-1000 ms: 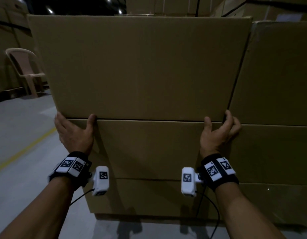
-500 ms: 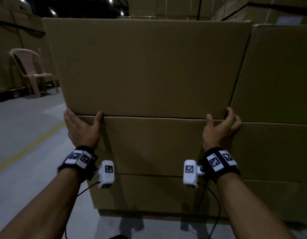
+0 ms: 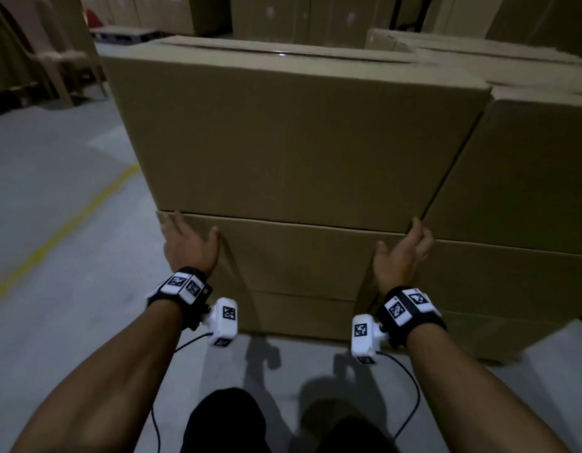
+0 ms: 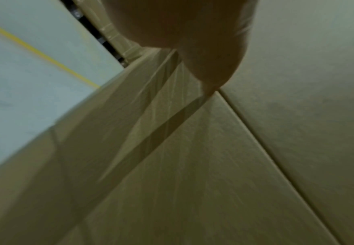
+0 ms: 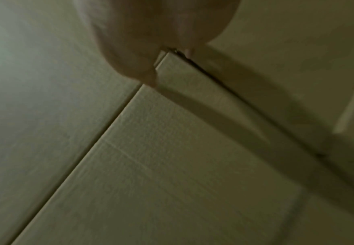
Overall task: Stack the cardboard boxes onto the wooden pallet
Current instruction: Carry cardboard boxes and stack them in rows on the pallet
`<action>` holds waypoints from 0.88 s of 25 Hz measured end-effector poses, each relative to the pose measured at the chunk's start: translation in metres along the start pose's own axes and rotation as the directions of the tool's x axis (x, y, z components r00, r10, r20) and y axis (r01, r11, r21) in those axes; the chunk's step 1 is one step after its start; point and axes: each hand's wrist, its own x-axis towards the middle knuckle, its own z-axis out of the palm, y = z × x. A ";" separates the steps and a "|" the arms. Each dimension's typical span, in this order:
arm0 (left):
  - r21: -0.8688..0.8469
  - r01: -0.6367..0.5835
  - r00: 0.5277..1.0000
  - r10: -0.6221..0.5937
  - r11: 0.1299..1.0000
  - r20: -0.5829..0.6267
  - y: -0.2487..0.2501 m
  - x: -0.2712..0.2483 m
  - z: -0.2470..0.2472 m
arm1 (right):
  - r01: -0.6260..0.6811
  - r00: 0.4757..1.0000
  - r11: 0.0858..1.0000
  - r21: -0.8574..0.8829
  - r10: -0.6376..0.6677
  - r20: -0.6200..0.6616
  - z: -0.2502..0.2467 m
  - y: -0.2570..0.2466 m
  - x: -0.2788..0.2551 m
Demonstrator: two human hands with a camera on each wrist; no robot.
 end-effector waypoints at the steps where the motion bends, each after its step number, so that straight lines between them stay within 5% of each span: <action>1: 0.107 0.002 0.995 -0.012 0.994 0.101 0.009 -0.006 -0.010 | -0.050 0.993 0.995 -0.090 0.060 0.107 -0.011 -0.009 -0.004; 5: 0.386 -0.186 0.918 0.019 0.903 0.397 0.051 -0.034 -0.076 | 0.024 0.797 0.878 -0.479 0.272 0.539 -0.073 -0.058 -0.015; 9: 0.447 -0.270 0.827 -0.032 0.853 0.561 0.105 -0.068 -0.177 | 0.174 0.556 0.854 -0.491 0.327 0.765 -0.130 -0.140 -0.021; 15: 0.442 -0.206 0.830 -0.083 0.873 0.551 0.111 -0.100 -0.275 | 0.350 0.370 0.885 -0.308 0.171 0.913 -0.139 -0.248 -0.048; 22: 0.480 -0.024 0.872 -0.217 0.877 0.438 -0.004 -0.077 -0.349 | 0.516 0.112 0.852 -0.082 0.028 0.993 -0.040 -0.345 -0.159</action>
